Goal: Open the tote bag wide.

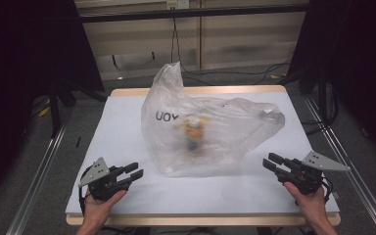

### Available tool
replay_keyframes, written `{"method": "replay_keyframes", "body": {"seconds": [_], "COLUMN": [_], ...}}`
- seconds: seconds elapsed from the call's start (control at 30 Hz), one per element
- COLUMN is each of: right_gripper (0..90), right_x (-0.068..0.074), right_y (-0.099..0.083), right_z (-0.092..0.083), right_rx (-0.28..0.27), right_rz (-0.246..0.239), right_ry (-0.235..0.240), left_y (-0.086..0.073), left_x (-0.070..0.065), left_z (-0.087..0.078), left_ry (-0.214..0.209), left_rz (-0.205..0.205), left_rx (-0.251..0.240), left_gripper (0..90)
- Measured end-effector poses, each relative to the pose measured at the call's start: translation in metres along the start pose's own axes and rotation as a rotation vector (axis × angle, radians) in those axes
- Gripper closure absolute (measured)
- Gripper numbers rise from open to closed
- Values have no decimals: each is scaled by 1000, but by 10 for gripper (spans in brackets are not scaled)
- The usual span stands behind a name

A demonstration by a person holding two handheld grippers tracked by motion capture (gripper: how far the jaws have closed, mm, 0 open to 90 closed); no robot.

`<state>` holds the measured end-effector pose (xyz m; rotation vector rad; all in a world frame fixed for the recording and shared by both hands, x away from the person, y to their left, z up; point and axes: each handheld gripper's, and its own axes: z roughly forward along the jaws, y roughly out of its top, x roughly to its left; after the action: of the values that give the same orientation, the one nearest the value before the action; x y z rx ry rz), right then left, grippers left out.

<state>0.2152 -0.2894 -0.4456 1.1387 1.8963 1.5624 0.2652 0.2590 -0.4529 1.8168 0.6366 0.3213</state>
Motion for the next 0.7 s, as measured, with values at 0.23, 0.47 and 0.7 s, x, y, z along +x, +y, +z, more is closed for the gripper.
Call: {"method": "replay_keyframes", "body": {"seconds": [0.23,0.47,0.7], "right_gripper": [900,900,900], "right_x": [1,11,17], "right_y": [6,18,32], "right_z": [4,9,16], "right_rx": [24,34,34], "right_rz": [17,10,-4], "right_ry": [71,116,132], "left_y": [5,14,21], "left_x": [-4,-11,-10], "left_z": [7,10,19], "left_ry": [-57,-93,-109], "left_rz": [-11,-42,-24], "left_rx": [50,47,72], "left_gripper": [827,900,900]}}
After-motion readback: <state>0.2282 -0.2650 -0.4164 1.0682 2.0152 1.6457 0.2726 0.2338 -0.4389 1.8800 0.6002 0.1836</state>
